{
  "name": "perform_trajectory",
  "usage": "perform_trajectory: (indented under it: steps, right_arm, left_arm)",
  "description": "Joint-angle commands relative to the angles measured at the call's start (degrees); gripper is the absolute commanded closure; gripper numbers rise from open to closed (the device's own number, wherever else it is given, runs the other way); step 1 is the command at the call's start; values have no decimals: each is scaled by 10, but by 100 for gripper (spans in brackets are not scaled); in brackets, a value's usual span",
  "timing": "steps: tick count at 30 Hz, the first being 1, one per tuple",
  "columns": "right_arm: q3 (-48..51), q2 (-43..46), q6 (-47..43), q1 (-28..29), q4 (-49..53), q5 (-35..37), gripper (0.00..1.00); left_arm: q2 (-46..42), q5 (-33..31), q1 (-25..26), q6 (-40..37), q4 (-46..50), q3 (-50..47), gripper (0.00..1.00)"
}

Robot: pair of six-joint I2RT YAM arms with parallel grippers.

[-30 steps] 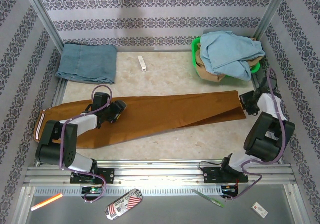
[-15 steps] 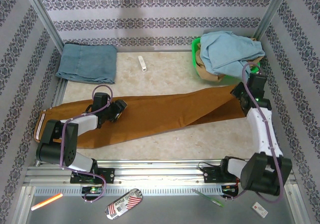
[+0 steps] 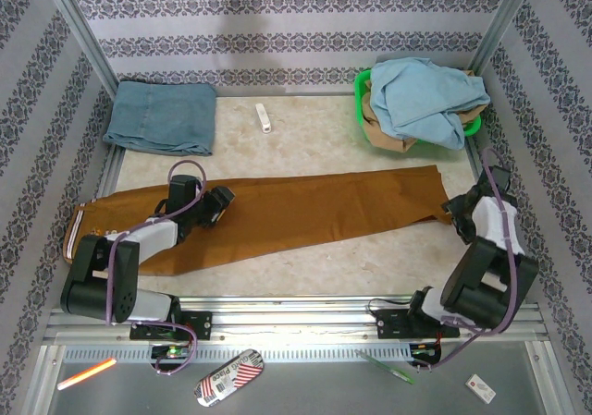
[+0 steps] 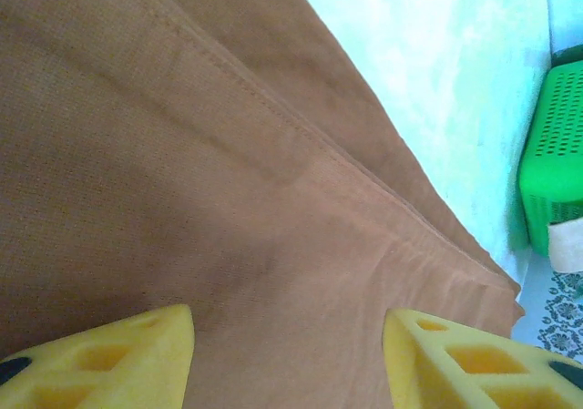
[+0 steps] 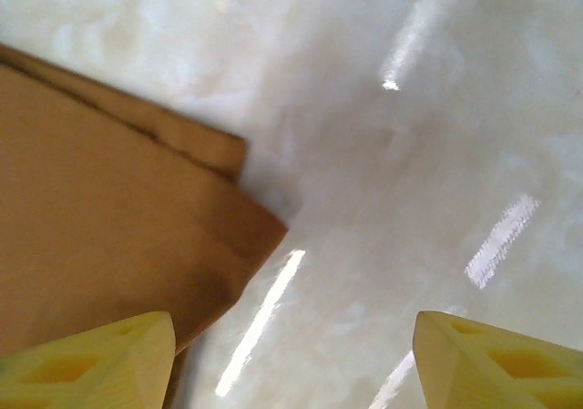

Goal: Fold and stack the trousers

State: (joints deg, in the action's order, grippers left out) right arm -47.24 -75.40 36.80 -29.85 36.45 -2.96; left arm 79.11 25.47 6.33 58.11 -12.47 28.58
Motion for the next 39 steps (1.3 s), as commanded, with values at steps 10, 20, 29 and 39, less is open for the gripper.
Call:
perform_trajectory:
  steps: [10, 20, 29, 39]
  right_arm:
    - [-219, -195, -74, 51, 41, -33, 41]
    - [-192, -160, -59, 206, 35, -33, 44]
    - [-195, -152, -66, 193, 46, -22, 39]
    - [-193, -143, -74, 188, 54, -27, 37]
  left_arm:
    - [-21, -9, 4, -24, 36, 2, 43]
    - [6, -98, 163, -65, 163, 167, 43]
    - [189, -101, 329, 4, 84, 209, 44]
    - [111, -113, 208, -21, 109, 29, 45]
